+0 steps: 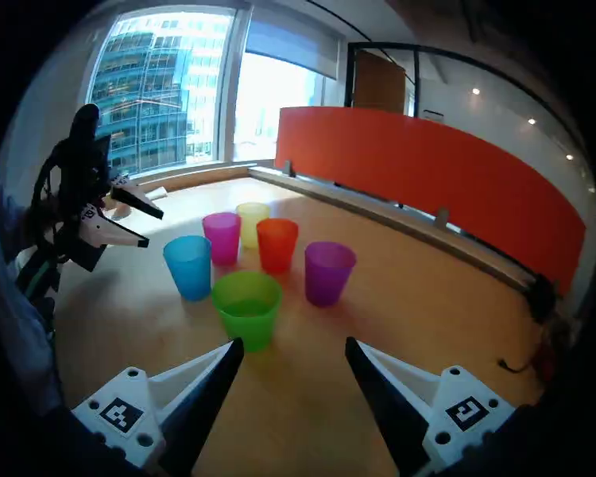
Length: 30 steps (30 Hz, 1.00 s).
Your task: Pour water
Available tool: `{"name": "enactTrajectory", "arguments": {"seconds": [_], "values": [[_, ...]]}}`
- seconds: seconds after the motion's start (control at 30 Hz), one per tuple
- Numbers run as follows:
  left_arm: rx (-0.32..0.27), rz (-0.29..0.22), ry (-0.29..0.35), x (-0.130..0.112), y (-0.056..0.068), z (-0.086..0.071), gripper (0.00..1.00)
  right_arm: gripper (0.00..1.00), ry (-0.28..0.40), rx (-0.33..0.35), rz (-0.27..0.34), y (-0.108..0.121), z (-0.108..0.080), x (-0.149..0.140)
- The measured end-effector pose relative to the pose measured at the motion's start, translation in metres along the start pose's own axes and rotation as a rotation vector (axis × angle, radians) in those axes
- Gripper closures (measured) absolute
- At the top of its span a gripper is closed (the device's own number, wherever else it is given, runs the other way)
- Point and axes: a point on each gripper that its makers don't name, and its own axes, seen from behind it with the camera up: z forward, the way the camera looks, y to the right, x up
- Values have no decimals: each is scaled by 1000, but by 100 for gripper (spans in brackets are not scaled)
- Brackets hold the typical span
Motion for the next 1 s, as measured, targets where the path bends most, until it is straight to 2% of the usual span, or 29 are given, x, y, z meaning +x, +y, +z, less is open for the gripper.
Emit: {"name": "enactTrajectory", "arguments": {"seconds": [0.27,0.47,0.63,1.0], "values": [[119,-53,81,12,-32,-2,4,1,61,-149,43,30,-11,11],[203,-88,154,24,-52,-7,4,1,127,-231,62,43,-17,26],[255,-110,202,34,-61,-11,4,1,173,-294,86,53,-22,37],[357,-173,297,50,-78,-25,4,1,316,-484,150,87,-45,69]]}}
